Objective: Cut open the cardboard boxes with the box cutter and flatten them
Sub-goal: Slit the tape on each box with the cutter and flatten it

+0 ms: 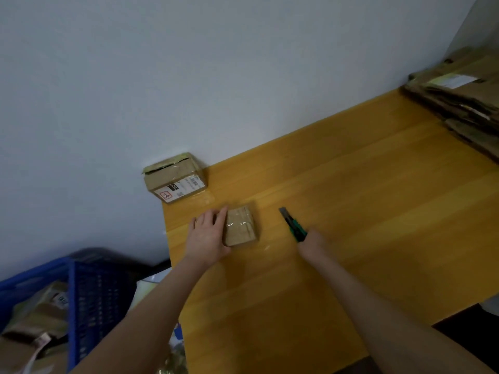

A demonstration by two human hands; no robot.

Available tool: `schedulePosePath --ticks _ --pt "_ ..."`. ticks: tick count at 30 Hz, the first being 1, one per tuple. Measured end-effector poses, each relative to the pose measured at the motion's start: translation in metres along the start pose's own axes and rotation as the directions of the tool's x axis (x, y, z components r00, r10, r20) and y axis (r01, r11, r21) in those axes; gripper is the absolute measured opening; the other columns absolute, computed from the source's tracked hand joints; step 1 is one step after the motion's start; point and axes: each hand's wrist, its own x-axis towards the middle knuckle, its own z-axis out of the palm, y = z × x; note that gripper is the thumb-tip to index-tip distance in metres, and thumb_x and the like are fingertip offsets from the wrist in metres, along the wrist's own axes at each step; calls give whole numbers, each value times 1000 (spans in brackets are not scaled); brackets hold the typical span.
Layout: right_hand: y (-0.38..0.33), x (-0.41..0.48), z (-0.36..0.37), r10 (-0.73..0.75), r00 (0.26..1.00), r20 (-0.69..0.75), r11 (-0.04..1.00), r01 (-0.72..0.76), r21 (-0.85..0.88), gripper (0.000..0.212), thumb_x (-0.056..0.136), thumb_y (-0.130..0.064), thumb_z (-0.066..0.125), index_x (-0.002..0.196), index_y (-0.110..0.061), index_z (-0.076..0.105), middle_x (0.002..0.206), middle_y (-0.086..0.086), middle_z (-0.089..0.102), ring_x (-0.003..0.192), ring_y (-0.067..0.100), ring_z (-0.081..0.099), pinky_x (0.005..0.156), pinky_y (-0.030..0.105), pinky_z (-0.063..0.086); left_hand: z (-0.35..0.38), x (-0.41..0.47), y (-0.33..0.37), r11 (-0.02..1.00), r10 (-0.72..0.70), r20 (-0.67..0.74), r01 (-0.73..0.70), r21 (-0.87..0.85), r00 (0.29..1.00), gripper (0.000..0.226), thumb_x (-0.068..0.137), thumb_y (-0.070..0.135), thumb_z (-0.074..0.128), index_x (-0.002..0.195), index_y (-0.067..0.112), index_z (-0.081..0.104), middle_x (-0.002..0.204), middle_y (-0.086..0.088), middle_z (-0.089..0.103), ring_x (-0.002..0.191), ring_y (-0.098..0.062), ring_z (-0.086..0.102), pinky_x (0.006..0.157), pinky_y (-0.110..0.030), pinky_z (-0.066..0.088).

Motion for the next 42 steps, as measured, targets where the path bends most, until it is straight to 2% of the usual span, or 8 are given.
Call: schedulePosePath --ticks 4,7,11,14,21,28,37,42 --pt "-23 -17 -4 -78 988 131 939 28 344 39 99 -18 50 136 -8 44 111 10 56 94 25 56 68 33 45 -11 -6 -12 999 -52 39 52 11 998 100 81 57 65 155 26 6 149 -5 27 138 -26 28 119 -49 15" --pt "-37 -33 -9 -195 975 103 899 135 417 31 99 -28 52 125 -12 52 89 4 58 78 19 55 62 29 42 -12 -9 -14 996 -85 141 85 11 986 101 80 61 63 154 25 5 152 -4 22 143 -25 21 119 -51 8" --pt "-46 -48 -11 -243 965 98 921 198 335 23 96 -27 55 114 -12 53 90 2 57 84 20 56 72 33 44 -15 -7 -7 992 -114 198 122 -27 974 99 79 54 66 154 22 10 151 -5 28 141 -26 27 117 -53 17" --pt "-47 -54 -14 -274 958 81 936 247 249 27 97 -22 51 123 -15 48 90 2 56 74 18 54 64 31 44 -20 -4 -3 995 -90 155 95 -23 984 92 79 52 66 151 22 19 148 -5 35 137 -27 33 114 -52 24" --pt "-45 -65 -25 -359 933 -17 933 358 -33 43 93 -29 58 134 -32 45 110 -1 60 80 19 61 62 31 50 -19 2 -1 992 -53 197 74 -99 979 96 84 41 69 155 26 7 161 0 16 147 -27 13 119 -50 14" --pt "-44 -70 -22 -406 912 -55 890 381 -249 44 94 -30 54 136 -30 43 112 0 63 84 19 62 64 33 54 -16 9 -6 975 -79 229 124 -186 970 100 78 34 77 155 28 13 152 -8 26 141 -30 26 120 -48 14" --pt "-56 -71 -22 -470 880 71 802 459 -382 43 98 -25 46 139 -38 42 120 -4 61 100 20 60 67 29 47 -13 11 -5 965 -95 219 144 -220 971 99 76 31 80 154 28 18 149 -7 31 139 -30 29 119 -50 15" --pt "-54 -67 -26 -441 895 -64 870 409 -275 41 97 -27 45 137 -36 43 106 -1 65 86 22 62 61 28 47 -11 9 -5 962 -101 203 148 -231 974 100 74 30 81 153 27 20 148 -7 31 139 -29 30 119 -50 15"
